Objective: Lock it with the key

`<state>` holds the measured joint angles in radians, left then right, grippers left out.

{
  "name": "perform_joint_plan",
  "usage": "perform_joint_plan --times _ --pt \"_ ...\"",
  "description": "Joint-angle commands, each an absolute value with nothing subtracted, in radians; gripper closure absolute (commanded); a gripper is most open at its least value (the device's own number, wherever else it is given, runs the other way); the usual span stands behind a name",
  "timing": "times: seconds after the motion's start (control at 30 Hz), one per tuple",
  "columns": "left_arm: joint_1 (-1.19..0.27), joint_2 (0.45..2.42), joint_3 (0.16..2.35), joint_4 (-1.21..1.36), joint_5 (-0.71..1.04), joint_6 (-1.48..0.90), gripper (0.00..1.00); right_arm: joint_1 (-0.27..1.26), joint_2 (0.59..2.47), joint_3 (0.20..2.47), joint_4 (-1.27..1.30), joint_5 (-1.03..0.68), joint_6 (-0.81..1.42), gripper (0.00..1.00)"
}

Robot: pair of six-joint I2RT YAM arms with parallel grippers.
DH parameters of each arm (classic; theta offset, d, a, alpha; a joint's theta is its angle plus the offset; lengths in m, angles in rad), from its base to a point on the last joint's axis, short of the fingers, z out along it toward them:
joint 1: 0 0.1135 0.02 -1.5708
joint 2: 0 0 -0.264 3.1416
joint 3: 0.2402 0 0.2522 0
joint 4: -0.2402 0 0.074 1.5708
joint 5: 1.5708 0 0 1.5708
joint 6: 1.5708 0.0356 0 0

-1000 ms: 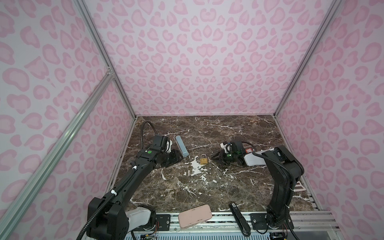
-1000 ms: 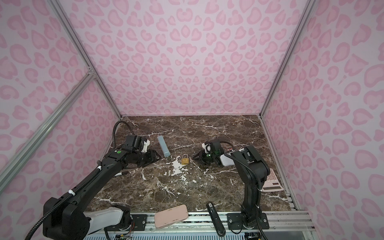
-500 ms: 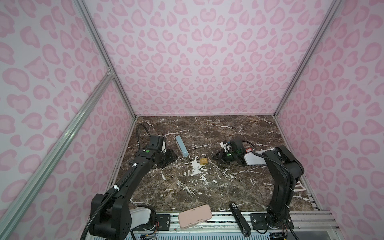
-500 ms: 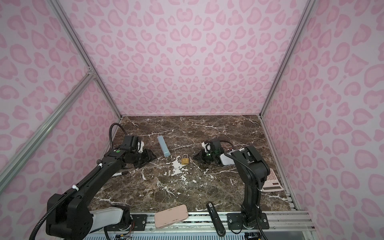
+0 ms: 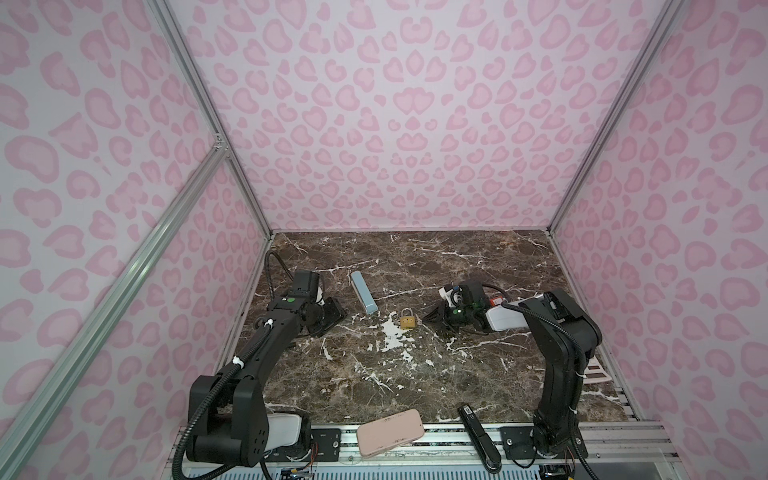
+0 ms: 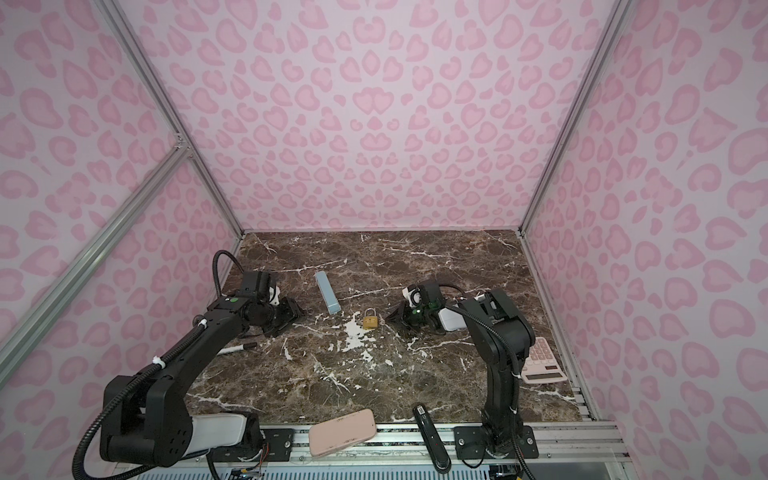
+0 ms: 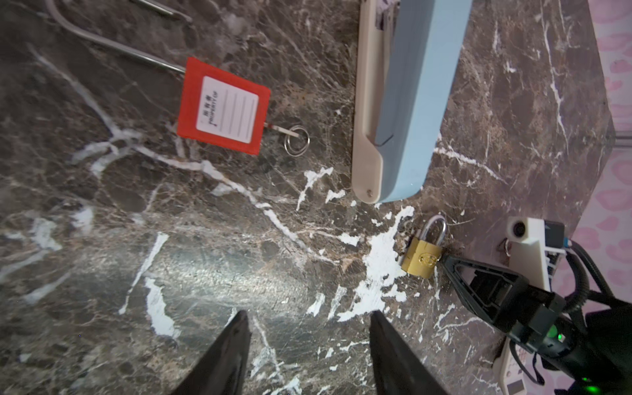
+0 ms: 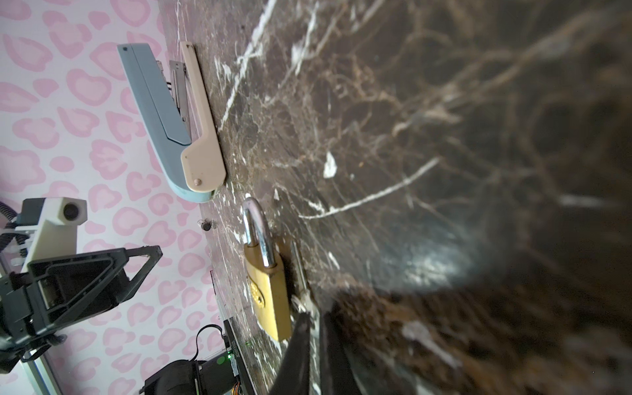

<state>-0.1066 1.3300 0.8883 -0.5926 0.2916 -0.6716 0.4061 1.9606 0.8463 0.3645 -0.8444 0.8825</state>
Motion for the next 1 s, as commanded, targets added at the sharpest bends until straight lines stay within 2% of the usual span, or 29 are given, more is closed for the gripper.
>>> perform_joint_plan --times 0.0,0.5,0.67,0.87,0.97 --pt "-0.100 1.339 0.898 -0.576 0.304 -0.664 0.42 0.409 1.962 0.831 0.385 -0.853 0.890 0.89" --pt "-0.039 1.390 0.913 -0.591 0.325 -0.594 0.42 0.388 1.946 0.802 0.388 -0.886 0.890 0.90" --pt "-0.013 1.411 0.932 -0.600 0.315 -0.572 0.42 0.376 1.876 0.789 0.368 -0.884 0.879 0.86" --pt "-0.012 1.476 1.033 -0.733 0.055 -0.472 0.40 0.375 1.773 0.839 0.154 -0.842 0.732 0.82" --pt "-0.011 1.529 1.079 -0.761 0.021 -0.440 0.40 0.374 1.740 0.879 0.030 -0.814 0.651 0.81"
